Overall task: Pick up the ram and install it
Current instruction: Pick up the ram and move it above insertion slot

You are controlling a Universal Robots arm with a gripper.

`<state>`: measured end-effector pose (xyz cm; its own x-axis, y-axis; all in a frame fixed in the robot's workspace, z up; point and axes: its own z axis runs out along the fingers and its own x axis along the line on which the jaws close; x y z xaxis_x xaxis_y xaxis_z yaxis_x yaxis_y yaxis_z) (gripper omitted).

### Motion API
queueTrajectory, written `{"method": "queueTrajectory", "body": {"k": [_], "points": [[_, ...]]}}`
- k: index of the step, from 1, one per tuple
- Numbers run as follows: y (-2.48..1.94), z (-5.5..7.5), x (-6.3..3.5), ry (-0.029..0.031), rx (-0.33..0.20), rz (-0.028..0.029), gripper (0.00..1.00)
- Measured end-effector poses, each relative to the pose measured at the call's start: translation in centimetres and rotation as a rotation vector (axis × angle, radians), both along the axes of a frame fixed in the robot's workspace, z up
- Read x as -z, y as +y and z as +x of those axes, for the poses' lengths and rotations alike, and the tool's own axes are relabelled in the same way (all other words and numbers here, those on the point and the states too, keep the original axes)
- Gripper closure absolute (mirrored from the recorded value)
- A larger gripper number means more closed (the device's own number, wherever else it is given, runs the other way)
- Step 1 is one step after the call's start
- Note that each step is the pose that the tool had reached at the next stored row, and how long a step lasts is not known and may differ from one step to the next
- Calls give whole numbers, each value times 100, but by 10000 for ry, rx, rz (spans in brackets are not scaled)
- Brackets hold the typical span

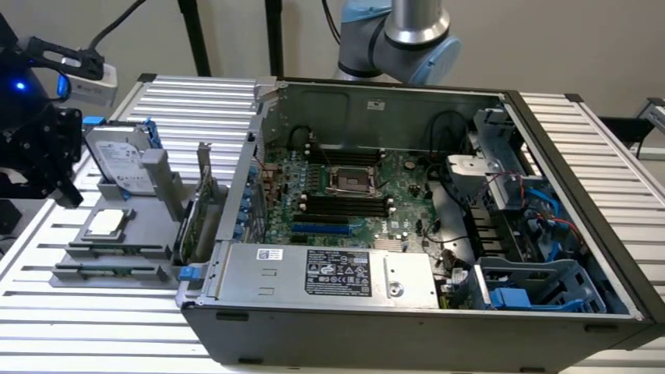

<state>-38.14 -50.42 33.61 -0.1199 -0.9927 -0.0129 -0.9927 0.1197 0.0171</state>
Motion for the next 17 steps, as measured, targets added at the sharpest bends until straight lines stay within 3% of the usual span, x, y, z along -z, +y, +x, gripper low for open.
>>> {"method": "queueTrajectory", "body": {"k": [11, 16, 17], "points": [[-10, 0, 185, 0, -366, -7, 88], [-17, 0, 275, 0, -584, -7, 69], [-21, 0, 293, 0, -623, -7, 69]]}}
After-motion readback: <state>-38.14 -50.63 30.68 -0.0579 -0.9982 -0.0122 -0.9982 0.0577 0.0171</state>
